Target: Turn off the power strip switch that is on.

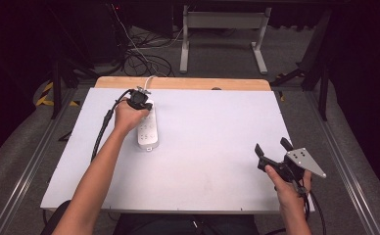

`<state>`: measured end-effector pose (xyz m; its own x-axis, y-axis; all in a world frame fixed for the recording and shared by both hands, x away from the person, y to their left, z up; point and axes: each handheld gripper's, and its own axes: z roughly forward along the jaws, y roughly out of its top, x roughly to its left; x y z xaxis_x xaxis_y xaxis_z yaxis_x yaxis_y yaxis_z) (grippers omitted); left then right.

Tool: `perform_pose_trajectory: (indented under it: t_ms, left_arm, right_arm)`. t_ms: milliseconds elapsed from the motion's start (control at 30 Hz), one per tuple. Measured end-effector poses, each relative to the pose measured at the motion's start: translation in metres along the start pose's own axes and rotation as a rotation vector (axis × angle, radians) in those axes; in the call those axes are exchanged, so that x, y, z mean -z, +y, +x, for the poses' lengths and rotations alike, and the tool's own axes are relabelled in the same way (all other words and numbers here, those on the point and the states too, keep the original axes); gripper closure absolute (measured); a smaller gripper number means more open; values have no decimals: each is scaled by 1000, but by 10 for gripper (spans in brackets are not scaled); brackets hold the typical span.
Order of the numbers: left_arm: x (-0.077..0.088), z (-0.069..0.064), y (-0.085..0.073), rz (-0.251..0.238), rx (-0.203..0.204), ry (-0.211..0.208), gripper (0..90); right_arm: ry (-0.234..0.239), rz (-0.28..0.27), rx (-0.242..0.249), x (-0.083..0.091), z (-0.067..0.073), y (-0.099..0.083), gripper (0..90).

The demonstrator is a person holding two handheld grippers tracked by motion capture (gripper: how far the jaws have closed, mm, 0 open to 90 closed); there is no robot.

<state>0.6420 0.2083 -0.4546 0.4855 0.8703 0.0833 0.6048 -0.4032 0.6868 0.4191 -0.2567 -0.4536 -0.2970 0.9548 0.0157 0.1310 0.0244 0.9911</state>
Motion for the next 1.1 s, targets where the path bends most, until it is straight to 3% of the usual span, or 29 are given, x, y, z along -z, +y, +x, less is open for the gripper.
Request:
perform_pose_trajectory:
  t_ms: [1100]
  left_arm:
    - [0, 4, -3, -25, 31, -28, 900]
  right_arm:
    - [6, 0, -8, -1, 0, 0, 92]
